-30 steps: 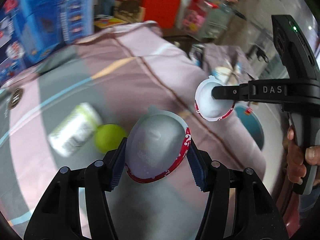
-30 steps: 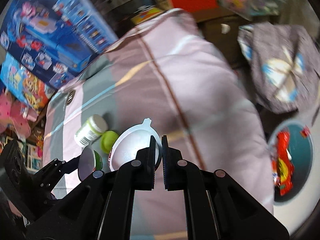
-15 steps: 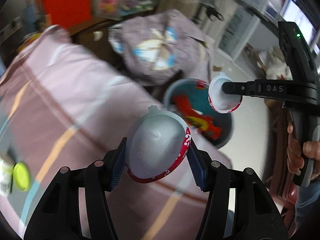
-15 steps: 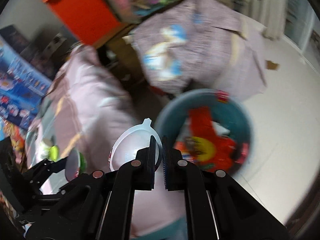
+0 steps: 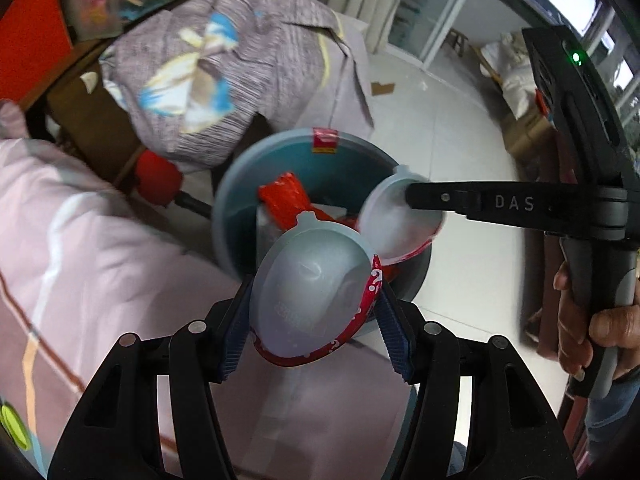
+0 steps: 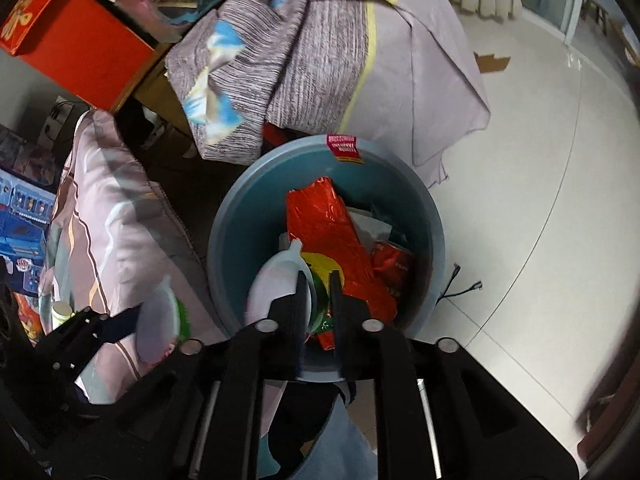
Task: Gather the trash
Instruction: 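Open both tools to drop the egg-shell halves into the teal bin, then move both tools back over the bed toward the bottle and lid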
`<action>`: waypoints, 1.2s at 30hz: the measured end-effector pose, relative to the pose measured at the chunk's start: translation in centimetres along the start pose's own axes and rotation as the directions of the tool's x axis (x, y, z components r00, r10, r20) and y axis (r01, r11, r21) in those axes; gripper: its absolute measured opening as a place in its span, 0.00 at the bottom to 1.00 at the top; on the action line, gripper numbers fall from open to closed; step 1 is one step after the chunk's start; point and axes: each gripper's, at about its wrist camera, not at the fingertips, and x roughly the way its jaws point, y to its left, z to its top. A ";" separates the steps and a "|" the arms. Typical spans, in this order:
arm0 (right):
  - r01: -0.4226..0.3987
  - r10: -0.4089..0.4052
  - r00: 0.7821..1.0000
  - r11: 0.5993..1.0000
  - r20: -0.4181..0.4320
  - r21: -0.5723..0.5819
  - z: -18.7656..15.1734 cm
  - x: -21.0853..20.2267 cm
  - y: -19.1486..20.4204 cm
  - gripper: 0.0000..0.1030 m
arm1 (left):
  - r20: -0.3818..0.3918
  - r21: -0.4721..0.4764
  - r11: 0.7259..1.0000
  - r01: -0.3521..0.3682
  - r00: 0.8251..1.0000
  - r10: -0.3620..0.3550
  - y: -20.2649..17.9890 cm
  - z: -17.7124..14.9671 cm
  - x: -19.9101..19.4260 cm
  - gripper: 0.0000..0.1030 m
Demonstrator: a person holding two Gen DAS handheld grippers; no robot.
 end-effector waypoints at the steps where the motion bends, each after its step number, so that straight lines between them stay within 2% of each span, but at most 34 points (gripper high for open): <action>1: -0.005 0.005 1.000 1.000 -0.004 0.007 0.0 0.2 -0.1 0.45 | -0.008 0.003 1.000 0.004 1.000 -0.004 -0.1 0.1 0.4 0.61; 2: -0.005 0.005 1.000 1.000 -0.003 0.013 0.1 0.3 -0.2 0.51 | -0.013 0.006 1.000 0.004 1.000 -0.004 -0.1 0.1 0.6 0.63; 4: -0.004 0.004 1.000 1.000 0.001 0.013 0.2 0.3 -0.2 0.52 | -0.024 0.004 1.000 0.000 1.000 0.000 -0.1 0.1 1.1 0.66; 6: -0.010 0.010 1.000 1.000 -0.005 0.020 0.3 0.4 -0.2 0.54 | -0.027 -0.009 1.000 0.001 1.000 -0.001 0.3 -0.1 1.2 0.76; 9: -0.003 0.003 1.000 1.000 -0.002 0.027 0.4 0.3 -0.2 0.63 | -0.020 -0.021 1.000 -0.003 1.000 0.002 0.7 -0.3 0.9 0.78; 11: -0.004 0.004 1.000 1.000 -0.005 0.030 0.3 0.3 0.0 0.64 | -0.017 -0.031 1.000 0.002 1.000 -0.002 0.9 -0.4 0.5 0.88; 16: 0.000 0.001 1.000 1.000 -0.015 0.025 0.1 0.2 1.0 0.69 | 0.011 -0.042 0.999 -0.009 1.000 0.010 1.5 -1.1 -0.9 0.89; 25: -0.003 0.002 1.000 0.999 -0.010 -0.033 -0.6 -0.8 4.7 0.71 | 0.055 -0.084 0.996 -0.025 0.998 0.029 3.4 -3.2 -3.9 0.89; 32: -0.013 0.011 1.000 0.996 -0.029 -0.090 -1.6 -0.7 8.8 0.71 | 0.094 -0.143 0.988 -0.054 0.993 0.068 6.3 -5.9 -7.1 0.89; 36: -0.026 0.019 0.999 0.989 -0.050 -0.147 -2.7 -0.4 12.5 0.71 | 0.119 -0.192 0.979 -0.066 0.989 0.090 8.7 -8.1 -9.1 0.90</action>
